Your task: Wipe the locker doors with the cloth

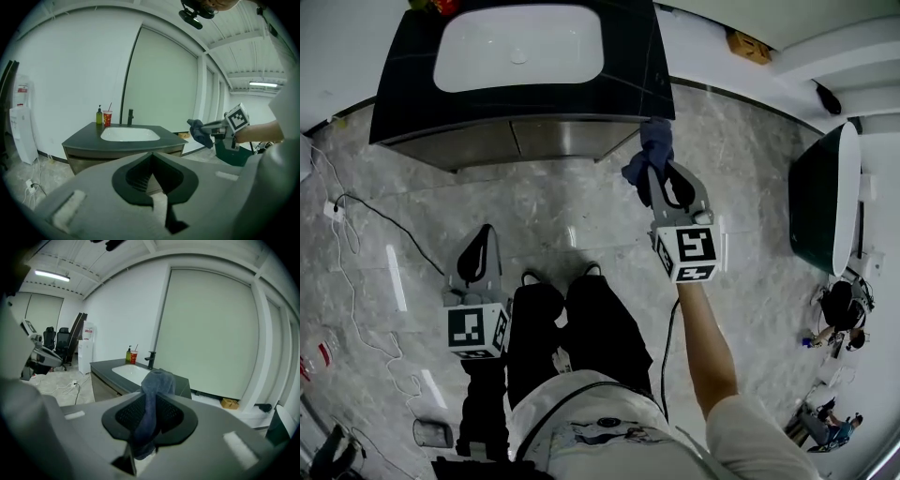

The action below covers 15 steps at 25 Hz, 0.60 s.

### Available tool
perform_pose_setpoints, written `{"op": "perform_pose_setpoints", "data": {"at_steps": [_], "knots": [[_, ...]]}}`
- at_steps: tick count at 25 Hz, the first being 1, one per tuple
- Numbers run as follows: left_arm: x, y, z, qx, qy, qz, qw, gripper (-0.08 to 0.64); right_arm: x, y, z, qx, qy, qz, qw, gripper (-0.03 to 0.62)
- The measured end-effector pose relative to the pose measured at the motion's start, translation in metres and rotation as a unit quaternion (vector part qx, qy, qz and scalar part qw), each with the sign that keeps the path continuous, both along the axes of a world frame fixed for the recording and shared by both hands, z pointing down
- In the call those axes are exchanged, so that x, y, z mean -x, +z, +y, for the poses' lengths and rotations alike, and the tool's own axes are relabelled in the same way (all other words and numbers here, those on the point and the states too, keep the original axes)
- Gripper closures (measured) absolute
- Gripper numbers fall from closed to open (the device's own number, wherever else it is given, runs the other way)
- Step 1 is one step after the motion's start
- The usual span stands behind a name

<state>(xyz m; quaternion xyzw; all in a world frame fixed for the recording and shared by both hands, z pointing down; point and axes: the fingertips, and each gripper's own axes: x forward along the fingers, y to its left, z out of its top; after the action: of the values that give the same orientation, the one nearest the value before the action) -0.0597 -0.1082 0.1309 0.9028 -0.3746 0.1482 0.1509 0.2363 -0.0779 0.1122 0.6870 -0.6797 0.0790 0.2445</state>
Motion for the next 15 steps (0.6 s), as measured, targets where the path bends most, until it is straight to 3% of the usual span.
{"op": "perform_pose_setpoints", "data": {"at_steps": [9, 15], "knots": [[-0.036, 0.174, 0.0, -0.03, -0.006, -0.006, 0.9995, 0.561, 0.004, 0.115, -0.01, -0.081, -0.059, 0.045, 0.994, 0.518], [-0.064, 0.267, -0.024, -0.084, 0.015, 0.004, 0.9964, 0.561, -0.009, 0.184, -0.028, -0.151, -0.091, 0.1, 0.979, 0.518]]}}
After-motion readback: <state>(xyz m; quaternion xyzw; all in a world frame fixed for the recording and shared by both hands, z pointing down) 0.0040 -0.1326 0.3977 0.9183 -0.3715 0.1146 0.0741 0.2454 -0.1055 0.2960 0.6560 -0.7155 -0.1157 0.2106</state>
